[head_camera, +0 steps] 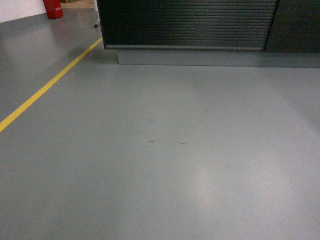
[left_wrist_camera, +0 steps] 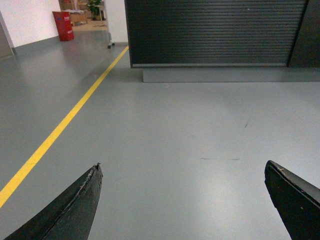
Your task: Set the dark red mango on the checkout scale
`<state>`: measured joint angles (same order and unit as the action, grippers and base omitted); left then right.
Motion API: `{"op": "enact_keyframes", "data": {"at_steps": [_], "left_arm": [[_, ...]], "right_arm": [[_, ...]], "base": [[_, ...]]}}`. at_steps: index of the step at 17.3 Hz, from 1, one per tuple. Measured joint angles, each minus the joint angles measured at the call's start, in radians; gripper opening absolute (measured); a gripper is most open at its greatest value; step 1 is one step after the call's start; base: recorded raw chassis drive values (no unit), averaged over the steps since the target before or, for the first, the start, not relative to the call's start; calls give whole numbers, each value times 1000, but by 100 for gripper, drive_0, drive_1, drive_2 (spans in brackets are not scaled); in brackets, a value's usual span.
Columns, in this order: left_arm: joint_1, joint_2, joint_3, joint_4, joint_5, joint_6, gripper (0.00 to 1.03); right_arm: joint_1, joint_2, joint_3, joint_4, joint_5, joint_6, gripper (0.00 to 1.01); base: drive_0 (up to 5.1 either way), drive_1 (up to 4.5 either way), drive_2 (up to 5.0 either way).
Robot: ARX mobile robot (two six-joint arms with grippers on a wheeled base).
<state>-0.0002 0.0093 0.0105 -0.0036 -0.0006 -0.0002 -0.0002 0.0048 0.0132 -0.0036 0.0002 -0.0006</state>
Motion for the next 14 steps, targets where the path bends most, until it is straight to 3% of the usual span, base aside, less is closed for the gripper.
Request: {"op": "enact_keyframes", "data": {"at_steps": [5, 14], "left_arm": [[0, 0, 0, 0, 0, 0, 98], [0, 0, 0, 0, 0, 0, 98]], "right_arm": [[0, 0, 0, 0, 0, 0, 98], [0, 0, 0, 1, 0, 0, 98]], "base": [[0, 0, 0], [-3, 262, -268]]}}
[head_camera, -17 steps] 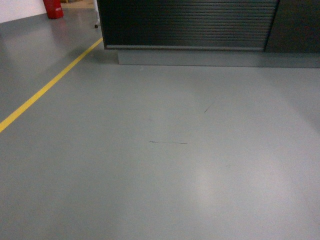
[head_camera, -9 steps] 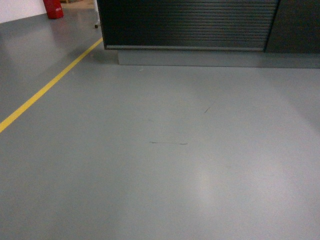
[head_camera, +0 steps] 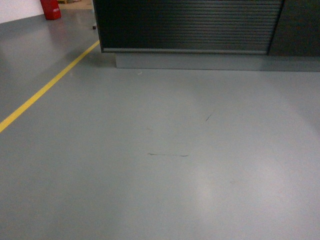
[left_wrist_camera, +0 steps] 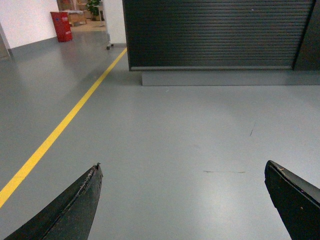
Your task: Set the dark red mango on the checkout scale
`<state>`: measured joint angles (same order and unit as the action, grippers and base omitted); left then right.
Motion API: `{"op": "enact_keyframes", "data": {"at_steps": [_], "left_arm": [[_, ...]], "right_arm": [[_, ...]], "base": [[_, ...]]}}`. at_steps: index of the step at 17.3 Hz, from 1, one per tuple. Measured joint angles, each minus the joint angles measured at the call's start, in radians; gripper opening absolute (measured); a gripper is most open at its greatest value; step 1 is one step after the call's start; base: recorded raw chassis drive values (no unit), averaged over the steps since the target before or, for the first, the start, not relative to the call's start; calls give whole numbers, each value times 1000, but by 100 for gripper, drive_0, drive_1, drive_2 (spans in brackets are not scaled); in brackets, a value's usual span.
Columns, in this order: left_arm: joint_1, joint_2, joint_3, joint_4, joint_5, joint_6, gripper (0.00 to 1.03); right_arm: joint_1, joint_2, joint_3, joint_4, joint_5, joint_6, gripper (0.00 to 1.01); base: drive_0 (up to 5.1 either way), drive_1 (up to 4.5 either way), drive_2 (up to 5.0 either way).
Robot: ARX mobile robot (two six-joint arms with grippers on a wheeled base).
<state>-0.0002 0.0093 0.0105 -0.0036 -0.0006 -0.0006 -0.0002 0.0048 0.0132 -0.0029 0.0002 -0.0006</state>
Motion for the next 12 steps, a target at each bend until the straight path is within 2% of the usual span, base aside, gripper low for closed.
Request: {"op": "enact_keyframes", "data": {"at_steps": [7, 12], "left_arm": [[0, 0, 0, 0, 0, 0, 98], [0, 0, 0, 0, 0, 0, 98]], "right_arm": [[0, 0, 0, -1, 1, 0, 98], [0, 0, 0, -2, 0, 0, 98]], "base": [[-3, 262, -268], [0, 433, -434]]}}
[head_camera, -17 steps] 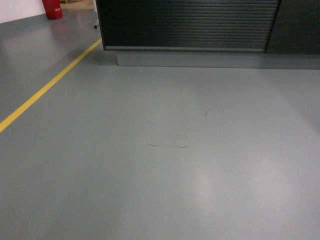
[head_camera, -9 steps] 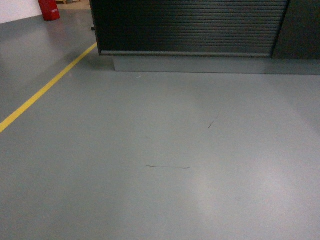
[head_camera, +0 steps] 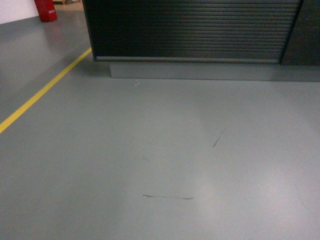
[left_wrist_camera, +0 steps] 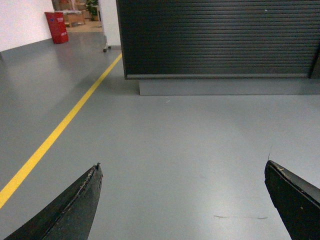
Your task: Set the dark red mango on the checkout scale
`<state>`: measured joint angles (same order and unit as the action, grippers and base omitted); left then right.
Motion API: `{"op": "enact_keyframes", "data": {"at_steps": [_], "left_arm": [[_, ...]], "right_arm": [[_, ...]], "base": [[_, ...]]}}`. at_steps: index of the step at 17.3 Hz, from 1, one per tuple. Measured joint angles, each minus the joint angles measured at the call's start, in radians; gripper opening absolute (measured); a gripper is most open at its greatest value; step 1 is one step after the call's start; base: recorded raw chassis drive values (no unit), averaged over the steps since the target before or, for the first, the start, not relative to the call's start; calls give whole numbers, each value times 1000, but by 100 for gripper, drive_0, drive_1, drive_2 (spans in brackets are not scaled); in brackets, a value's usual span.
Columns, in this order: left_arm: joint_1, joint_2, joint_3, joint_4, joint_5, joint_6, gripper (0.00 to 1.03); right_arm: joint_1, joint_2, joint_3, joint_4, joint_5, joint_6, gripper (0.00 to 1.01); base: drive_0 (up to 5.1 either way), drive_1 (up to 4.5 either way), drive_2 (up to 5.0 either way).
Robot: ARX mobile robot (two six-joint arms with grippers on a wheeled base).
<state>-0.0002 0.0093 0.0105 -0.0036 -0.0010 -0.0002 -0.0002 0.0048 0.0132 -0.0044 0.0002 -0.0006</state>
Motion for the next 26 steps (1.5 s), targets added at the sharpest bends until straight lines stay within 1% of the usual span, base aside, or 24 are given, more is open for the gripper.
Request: {"op": "enact_keyframes", "data": {"at_steps": [26], "left_arm": [[0, 0, 0, 2, 0, 0, 98]], "right_arm": [[0, 0, 0, 2, 0, 0, 98]], "base": [[-6, 427, -439]]}}
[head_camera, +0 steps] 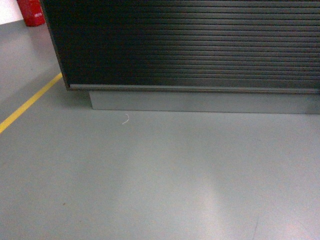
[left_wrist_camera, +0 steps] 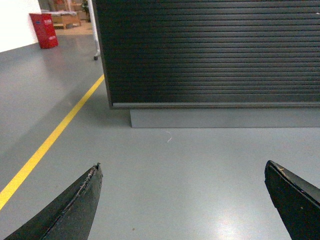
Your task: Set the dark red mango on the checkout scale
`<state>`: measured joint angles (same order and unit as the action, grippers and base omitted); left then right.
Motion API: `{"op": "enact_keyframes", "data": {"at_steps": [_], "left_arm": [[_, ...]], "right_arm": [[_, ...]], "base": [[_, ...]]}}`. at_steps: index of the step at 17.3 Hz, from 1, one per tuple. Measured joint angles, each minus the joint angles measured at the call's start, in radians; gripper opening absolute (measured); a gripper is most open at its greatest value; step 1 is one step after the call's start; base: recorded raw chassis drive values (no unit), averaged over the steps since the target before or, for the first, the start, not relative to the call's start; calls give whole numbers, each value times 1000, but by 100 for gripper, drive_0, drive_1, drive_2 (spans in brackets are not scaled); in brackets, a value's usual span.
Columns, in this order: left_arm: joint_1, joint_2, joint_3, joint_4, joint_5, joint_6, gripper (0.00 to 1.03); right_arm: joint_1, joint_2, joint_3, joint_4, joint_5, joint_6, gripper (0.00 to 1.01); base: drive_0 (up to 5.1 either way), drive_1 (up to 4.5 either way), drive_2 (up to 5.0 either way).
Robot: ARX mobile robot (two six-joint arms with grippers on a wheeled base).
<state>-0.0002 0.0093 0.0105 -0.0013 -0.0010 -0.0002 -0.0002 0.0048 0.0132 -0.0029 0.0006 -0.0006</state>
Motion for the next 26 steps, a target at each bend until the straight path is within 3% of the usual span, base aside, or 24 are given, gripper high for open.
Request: {"op": "enact_keyframes", "data": {"at_steps": [26], "left_arm": [[0, 0, 0, -2, 0, 0, 98]], "right_arm": [[0, 0, 0, 2, 0, 0, 98]], "base": [[-6, 427, -440]]}}
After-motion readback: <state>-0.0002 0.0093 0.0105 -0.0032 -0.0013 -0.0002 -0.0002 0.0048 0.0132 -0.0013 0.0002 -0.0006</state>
